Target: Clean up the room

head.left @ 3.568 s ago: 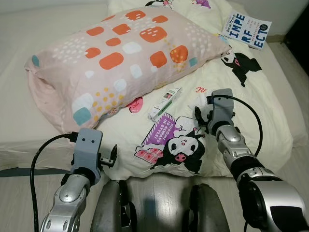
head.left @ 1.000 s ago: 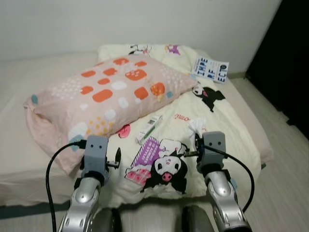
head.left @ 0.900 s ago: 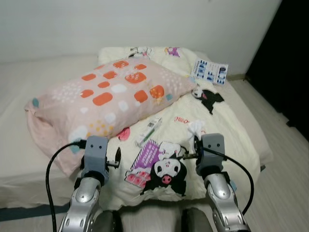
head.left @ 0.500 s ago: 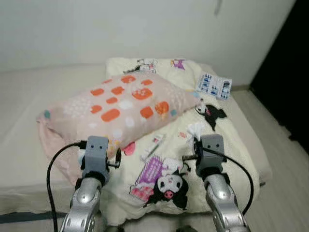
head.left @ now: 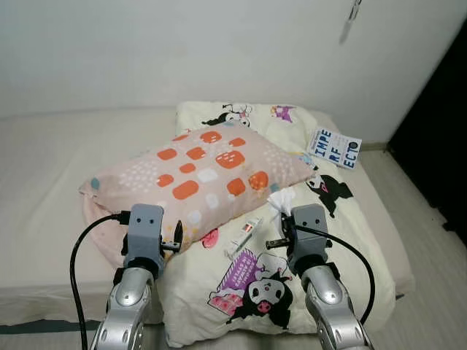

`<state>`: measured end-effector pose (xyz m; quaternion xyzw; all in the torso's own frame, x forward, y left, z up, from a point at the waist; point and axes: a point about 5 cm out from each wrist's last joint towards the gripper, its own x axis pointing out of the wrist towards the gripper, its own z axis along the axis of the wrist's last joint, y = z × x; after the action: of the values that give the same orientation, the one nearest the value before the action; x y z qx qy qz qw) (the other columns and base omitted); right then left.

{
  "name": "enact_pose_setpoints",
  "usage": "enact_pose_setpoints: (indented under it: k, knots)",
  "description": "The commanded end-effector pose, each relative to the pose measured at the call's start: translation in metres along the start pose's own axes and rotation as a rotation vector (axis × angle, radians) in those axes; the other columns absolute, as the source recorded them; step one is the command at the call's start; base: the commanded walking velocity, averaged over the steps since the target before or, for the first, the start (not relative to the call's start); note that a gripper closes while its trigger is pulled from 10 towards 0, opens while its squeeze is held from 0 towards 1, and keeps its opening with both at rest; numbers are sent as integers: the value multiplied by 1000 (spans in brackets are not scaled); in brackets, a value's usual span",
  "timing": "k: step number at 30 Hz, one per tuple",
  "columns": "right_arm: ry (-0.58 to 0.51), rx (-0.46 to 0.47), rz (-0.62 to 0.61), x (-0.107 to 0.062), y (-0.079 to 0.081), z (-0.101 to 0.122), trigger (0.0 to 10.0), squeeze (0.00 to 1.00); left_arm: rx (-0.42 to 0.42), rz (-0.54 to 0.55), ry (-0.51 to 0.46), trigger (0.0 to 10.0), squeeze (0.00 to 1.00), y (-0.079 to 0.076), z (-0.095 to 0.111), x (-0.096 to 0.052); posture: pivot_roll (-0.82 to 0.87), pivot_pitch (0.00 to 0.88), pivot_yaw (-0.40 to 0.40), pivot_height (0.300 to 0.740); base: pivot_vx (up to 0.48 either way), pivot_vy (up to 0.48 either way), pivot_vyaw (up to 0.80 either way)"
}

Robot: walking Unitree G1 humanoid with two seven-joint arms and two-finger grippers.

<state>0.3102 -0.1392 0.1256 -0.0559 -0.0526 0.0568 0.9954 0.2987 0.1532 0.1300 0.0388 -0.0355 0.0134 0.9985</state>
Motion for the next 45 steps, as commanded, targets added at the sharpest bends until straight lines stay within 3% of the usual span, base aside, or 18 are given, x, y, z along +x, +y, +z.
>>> enact_pose_setpoints:
  k: [1, 7, 17, 20, 29, 41, 45]
  knots:
    - [18, 12, 4, -5, 0, -4, 10000, 0, -4, 3, 32, 10000, 0, 1, -9, -4, -41, 183, 8, 701, 0, 0, 0]
    - [12, 3, 9, -5, 0, -3, 10000, 0, -7, -3, 30, 10000, 0, 0, -10, -4, -46, 164, 7, 726, 0, 0, 0]
    - [4, -30, -72, -6, -2, -9, 10000, 0, -1, -16, 20, 10000, 0, -4, -8, -1, -45, 151, 11, 726, 0, 0, 0]
    - [55, -75, -85, -8, -6, -17, 10000, 0, -5, -18, 21, 10000, 0, -6, -9, -1, -43, 148, 15, 726, 0, 0, 0]
    - [87, -64, -91, -14, -8, -29, 10000, 0, 1, -54, 69, 10000, 0, -13, -23, -8, -42, 145, 19, 726, 0, 0, 0]
    - [158, -103, -67, -25, -1, -51, 10000, 0, -4, -51, 134, 10000, 0, -5, -48, -22, -45, 137, 21, 726, 0, 0, 0]
    - [207, -66, -103, -32, -4, -63, 10000, 0, 14, -61, 163, 10000, 0, -4, -58, -29, -40, 138, 18, 726, 0, 0, 0]
